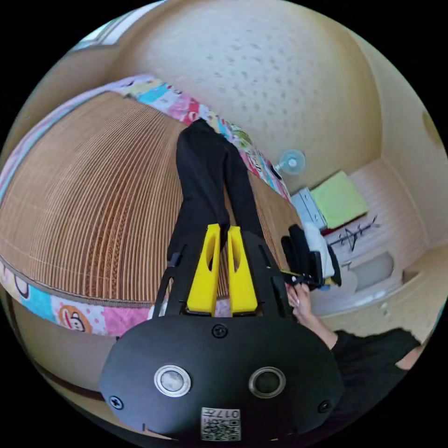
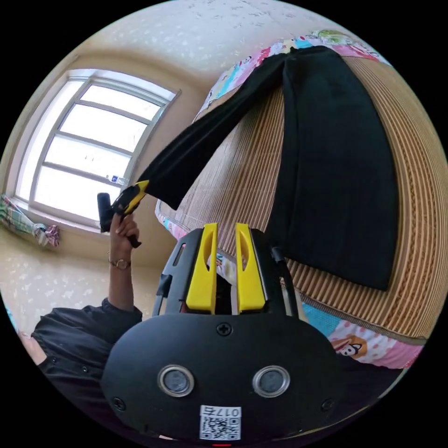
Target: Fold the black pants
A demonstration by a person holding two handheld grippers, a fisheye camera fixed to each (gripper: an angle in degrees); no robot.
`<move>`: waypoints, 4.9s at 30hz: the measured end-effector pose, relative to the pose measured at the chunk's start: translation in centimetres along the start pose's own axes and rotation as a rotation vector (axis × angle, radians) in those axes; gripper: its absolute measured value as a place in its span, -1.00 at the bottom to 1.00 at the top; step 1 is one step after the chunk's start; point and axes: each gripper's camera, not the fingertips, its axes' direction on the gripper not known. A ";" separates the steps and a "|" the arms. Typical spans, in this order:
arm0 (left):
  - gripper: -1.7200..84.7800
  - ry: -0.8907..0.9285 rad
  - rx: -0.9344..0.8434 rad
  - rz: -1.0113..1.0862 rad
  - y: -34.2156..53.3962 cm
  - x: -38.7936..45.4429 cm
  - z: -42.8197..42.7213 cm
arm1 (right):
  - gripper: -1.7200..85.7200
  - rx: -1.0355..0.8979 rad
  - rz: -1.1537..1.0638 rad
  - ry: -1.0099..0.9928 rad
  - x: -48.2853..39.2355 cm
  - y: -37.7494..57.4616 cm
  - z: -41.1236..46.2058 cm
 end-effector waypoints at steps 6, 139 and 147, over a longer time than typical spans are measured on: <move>-0.80 -0.122 -0.043 -0.011 5.2 1.2 -4.3 | -0.74 -0.070 0.048 -0.053 1.8 0.9 1.6; -0.93 0.109 -0.022 -0.252 3.4 -11.8 -3.8 | -0.81 0.137 -0.297 0.284 13.3 -21.1 8.6; -0.91 0.055 -0.107 -0.161 1.2 -8.0 -1.5 | -0.70 -0.048 -0.009 0.101 26.5 14.9 3.5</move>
